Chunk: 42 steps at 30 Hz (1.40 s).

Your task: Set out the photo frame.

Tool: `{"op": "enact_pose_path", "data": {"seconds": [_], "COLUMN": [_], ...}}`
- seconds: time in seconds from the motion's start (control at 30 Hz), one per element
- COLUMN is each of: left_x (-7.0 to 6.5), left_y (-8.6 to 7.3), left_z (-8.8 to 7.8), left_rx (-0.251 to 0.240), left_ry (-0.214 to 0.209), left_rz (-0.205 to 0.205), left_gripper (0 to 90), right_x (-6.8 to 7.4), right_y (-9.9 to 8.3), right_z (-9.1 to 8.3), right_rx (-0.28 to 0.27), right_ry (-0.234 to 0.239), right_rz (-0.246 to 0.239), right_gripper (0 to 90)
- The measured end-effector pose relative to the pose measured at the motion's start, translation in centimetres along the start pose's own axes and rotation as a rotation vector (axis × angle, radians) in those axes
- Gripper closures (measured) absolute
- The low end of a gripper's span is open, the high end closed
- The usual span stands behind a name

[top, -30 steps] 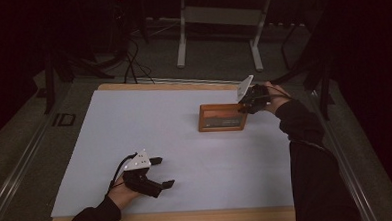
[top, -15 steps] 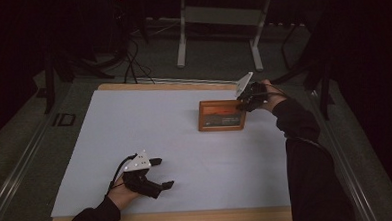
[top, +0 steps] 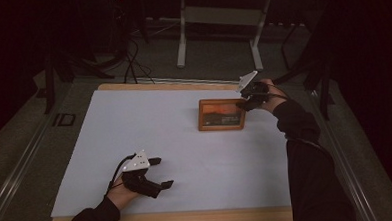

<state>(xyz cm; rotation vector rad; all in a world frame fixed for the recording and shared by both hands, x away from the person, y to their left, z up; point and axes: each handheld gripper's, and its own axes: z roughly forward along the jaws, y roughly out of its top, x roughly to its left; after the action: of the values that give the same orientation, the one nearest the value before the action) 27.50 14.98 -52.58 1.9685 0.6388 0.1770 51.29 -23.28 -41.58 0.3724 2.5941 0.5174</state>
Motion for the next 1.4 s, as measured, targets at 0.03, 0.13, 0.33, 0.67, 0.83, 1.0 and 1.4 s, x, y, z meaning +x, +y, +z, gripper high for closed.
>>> {"op": "enact_pose_path", "data": {"seconds": [0.03,0.13,0.33,0.67,0.83,1.0,1.4], "left_x": [0.0,0.0,-0.1,-0.1,-0.1,-0.1,-0.1], "left_y": [0.0,0.0,0.1,0.2,0.2,0.1,0.0], "left_z": [0.0,0.1,0.1,0.0,0.1,0.2,0.3], "left_rx": [-0.001,0.000,-0.002,-0.012,-0.005,-0.002,-0.003], "left_ry": [-0.001,0.000,0.000,0.009,0.012,0.013,0.016], "left_rz": [-0.002,0.001,0.008,0.012,0.017,0.019,0.018], "left_gripper": [7.3,7.3,7.3,7.3,7.3,7.3,7.3], "right_x": [0.1,0.3,1.0,2.9,3.9,5.0,8.0], "right_y": [0.0,-0.1,-0.8,-2.6,-3.5,-4.1,-6.1], "right_z": [0.0,-0.1,-0.9,-2.2,-2.5,-2.5,-1.1], "right_rx": [0.006,0.008,-0.066,-0.211,-0.267,-0.305,-0.358], "right_ry": [0.003,-0.001,-0.025,0.012,0.006,0.011,0.030], "right_rz": [0.002,0.032,0.078,0.232,0.310,0.334,0.405], "right_gripper": [41.4,40.0,38.2,13.8,11.4,11.4,11.8]}}
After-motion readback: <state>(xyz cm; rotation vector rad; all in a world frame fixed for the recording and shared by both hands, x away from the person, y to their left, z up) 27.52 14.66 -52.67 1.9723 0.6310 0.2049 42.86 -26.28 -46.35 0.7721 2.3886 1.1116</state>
